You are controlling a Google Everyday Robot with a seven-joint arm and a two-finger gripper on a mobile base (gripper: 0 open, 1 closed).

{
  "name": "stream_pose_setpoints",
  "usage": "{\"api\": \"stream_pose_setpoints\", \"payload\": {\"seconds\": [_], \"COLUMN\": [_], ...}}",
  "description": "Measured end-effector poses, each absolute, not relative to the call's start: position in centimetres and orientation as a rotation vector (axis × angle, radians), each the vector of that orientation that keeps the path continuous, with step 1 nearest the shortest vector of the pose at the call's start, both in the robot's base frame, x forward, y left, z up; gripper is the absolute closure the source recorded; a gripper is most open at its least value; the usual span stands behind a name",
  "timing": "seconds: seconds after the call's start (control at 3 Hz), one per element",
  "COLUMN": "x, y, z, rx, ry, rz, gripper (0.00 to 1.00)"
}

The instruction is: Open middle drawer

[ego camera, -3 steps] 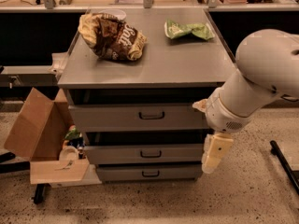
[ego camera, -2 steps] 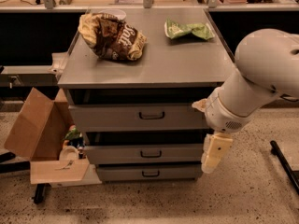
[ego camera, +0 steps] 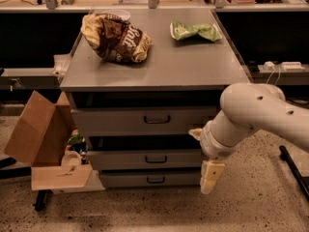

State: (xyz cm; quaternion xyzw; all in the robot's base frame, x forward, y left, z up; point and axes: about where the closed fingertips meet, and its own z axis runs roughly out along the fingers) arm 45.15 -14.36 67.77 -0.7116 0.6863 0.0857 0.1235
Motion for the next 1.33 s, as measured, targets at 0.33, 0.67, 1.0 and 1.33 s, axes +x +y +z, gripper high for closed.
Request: {"api": "stream_pose_setpoints", "payload": {"seconds": [0.33, 0.67, 1.0, 1.33], "x": [46.2, 47.6, 49.3, 50.1], "y": [-14.6, -15.1, -15.5, -15.3], "z": [61.2, 56.8, 51.1, 50.1], "rx": [-2.084, -2.012, -1.947, -1.963], "ry": [1.987, 1.991, 2.03, 2.022], "rz": [0.27, 0.29, 0.324, 0.298], "gripper": [0.0, 0.0, 0.0, 0.0]}}
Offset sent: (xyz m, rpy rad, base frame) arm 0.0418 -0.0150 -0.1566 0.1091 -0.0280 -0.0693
